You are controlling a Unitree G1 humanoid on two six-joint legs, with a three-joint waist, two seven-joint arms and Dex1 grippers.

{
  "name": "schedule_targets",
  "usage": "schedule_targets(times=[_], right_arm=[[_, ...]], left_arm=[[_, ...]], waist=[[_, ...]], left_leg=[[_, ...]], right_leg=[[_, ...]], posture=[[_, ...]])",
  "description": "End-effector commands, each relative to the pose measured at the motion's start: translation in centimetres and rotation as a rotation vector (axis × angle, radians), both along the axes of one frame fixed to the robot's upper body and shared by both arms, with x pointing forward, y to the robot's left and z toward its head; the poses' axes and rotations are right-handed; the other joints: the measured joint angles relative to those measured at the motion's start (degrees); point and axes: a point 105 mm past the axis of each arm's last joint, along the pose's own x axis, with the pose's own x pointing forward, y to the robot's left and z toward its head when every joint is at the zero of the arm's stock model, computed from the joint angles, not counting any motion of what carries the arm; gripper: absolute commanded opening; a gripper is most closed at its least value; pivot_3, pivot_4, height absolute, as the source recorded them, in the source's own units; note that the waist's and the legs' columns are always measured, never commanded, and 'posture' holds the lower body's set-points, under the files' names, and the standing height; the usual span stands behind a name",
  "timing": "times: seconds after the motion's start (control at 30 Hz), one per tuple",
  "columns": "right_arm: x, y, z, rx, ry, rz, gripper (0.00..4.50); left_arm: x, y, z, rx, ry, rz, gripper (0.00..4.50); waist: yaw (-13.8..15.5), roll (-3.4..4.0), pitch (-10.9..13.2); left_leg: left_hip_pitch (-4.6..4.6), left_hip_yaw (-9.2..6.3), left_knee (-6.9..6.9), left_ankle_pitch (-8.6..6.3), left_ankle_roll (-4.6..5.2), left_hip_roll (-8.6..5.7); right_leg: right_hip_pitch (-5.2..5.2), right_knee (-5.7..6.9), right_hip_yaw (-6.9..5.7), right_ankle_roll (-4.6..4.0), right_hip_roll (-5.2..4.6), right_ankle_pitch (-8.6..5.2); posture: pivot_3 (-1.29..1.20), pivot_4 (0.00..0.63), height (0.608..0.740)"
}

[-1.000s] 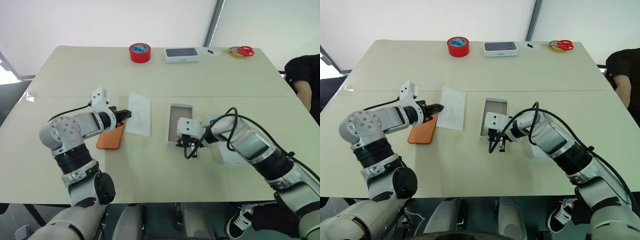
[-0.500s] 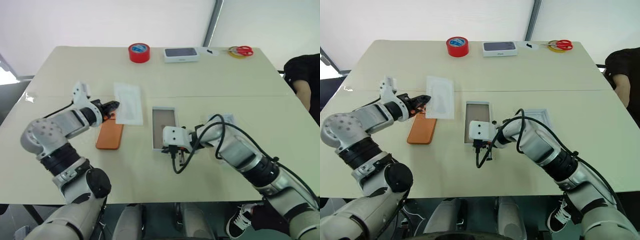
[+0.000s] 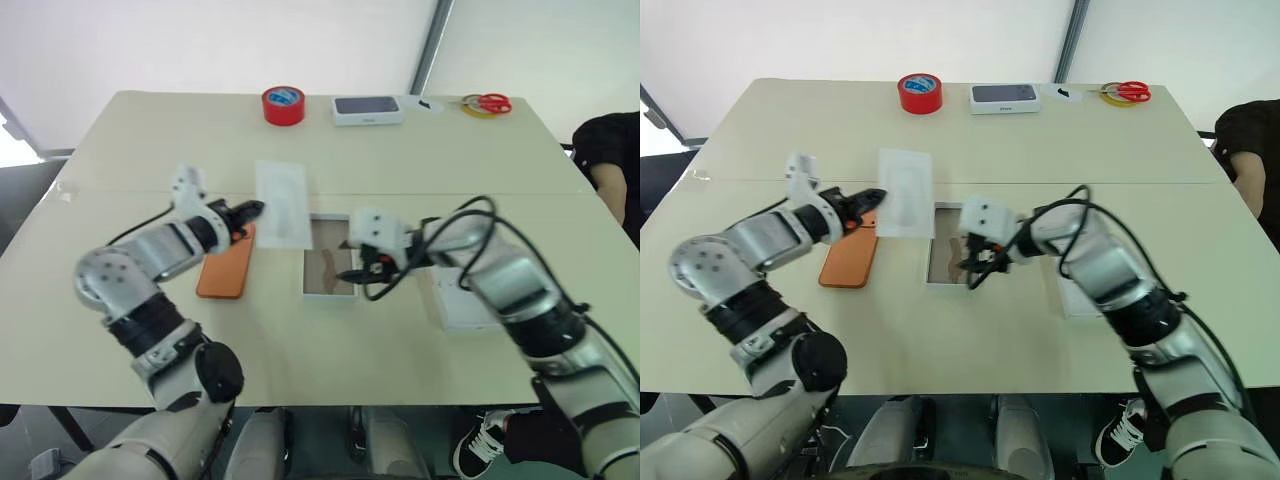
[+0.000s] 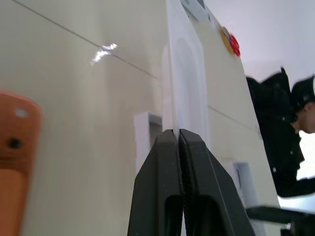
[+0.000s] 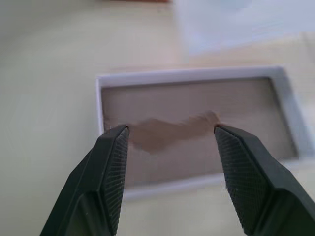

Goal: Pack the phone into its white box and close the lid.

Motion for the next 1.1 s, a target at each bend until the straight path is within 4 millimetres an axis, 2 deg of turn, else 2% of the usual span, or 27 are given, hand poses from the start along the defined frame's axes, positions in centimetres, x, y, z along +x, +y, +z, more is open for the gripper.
schedule_targets(times=[0.03, 0.17, 0.3, 0.83, 0.93, 1.1], right_arm=[[-0.2, -2.3, 1.5, 0.025, -0.058, -0.036, 2.86], [0.1, -4.1, 1.3, 0.029, -0.061, -0.109, 2.86], [0.4, -5.1, 1.1, 0.027, -0.062, -0.158, 2.86], [0.8, -4.5, 0.3, 0.025, -0.067, -0.149, 2.86], [0.9, -4.4, 0.3, 0.027, -0.071, -0.150, 2.95], [0.8, -4.3, 0.5, 0.067, -0.053, -0.152, 2.95]], left_arm=[[-0.8, -2.5, 0.4, 0.035, -0.034, -0.062, 0.00], [-1.4, -4.3, -0.9, 0.073, 0.009, -0.099, 0.00], [-1.8, -4.9, -2.0, 0.126, 0.038, -0.111, 0.00], [-2.2, -5.3, -3.0, 0.122, 0.084, -0.085, 0.00], [-2.4, -5.7, -3.2, 0.111, 0.090, -0.104, 0.97], [-2.7, -6.2, -3.1, 0.088, 0.080, -0.133, 3.50]], waist=[[0.01, -0.01, 0.00], [-0.41, 0.00, 0.00], [-0.25, 0.00, 0.00], [0.06, 0.00, 0.00], [0.07, 0.00, 0.01], [0.05, -0.01, 0.01]], left_leg=[[0.00, -0.01, -0.01, 0.00, 0.00, 0.01], [0.06, 0.06, -0.01, 0.02, -0.02, 0.06], [0.05, 0.03, -0.01, 0.03, -0.02, 0.13], [0.01, 0.01, 0.02, 0.03, 0.00, 0.12], [0.01, 0.01, 0.02, 0.03, -0.01, 0.11], [0.01, 0.01, 0.02, 0.03, -0.01, 0.12]], right_leg=[[0.00, 0.01, -0.01, 0.00, 0.02, 0.00], [-0.02, 0.04, 0.01, 0.00, 0.15, -0.01], [-0.02, 0.04, 0.02, -0.02, 0.29, -0.02], [-0.01, -0.02, 0.04, -0.08, 0.27, -0.06], [-0.01, -0.02, 0.04, -0.09, 0.27, -0.06], [-0.01, -0.02, 0.04, -0.10, 0.27, -0.06]], posture=[[0.00, 0.150, 0.732], [0.00, 0.150, 0.732], [0.00, 0.150, 0.732], [0.00, 0.150, 0.732], [0.00, 0.150, 0.732], [0.00, 0.150, 0.732]])
